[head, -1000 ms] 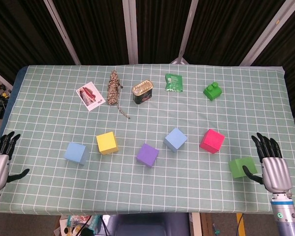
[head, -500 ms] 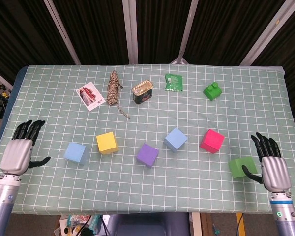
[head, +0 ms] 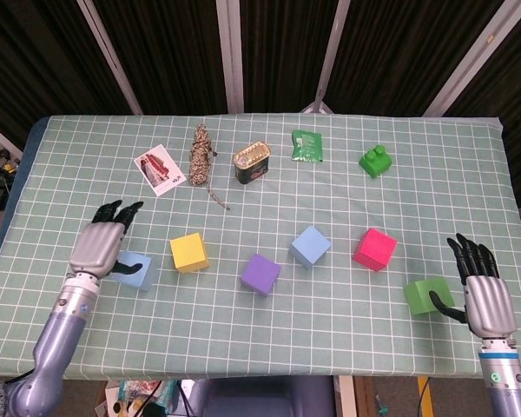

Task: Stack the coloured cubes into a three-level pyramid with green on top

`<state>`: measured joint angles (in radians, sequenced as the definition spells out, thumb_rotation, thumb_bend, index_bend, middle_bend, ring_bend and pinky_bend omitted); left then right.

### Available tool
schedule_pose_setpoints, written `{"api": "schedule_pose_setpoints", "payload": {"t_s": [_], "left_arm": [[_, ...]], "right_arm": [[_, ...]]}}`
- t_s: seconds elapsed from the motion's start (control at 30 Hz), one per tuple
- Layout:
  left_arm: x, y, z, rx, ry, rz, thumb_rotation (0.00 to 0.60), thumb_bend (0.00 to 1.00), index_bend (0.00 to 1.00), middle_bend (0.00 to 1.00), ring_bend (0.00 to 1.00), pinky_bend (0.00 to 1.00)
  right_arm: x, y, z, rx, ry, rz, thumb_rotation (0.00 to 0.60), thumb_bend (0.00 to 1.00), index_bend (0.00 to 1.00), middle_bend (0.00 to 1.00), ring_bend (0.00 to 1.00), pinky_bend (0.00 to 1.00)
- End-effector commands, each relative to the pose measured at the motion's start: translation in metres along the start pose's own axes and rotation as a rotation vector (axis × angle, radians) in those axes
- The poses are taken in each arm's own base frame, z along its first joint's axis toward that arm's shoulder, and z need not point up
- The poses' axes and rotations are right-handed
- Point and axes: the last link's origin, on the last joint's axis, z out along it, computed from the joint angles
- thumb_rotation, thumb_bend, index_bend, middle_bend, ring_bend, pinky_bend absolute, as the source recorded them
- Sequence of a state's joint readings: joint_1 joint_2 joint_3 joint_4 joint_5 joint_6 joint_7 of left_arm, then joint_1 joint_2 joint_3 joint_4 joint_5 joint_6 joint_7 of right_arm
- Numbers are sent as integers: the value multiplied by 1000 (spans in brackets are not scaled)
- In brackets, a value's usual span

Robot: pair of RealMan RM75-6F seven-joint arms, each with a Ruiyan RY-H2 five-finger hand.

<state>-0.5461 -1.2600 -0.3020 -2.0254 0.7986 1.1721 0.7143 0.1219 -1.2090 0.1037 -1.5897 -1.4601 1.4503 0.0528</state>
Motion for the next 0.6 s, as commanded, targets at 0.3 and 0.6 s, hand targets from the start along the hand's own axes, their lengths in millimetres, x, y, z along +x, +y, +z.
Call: {"api": "schedule_pose_setpoints", "payload": {"t_s": [0.3, 0.6], "left_arm": [[-26, 53, 35, 45, -79, 58, 600, 143, 27, 224, 0, 31], [-42, 61, 45, 82, -106, 58, 600, 143, 28, 237, 0, 31]], "right_arm": [[0, 1, 0, -5, -3, 13, 600, 295, 0, 0, 0, 0], [0, 0, -2, 0, -5, 17, 600, 295, 0, 0, 0, 0]]}}
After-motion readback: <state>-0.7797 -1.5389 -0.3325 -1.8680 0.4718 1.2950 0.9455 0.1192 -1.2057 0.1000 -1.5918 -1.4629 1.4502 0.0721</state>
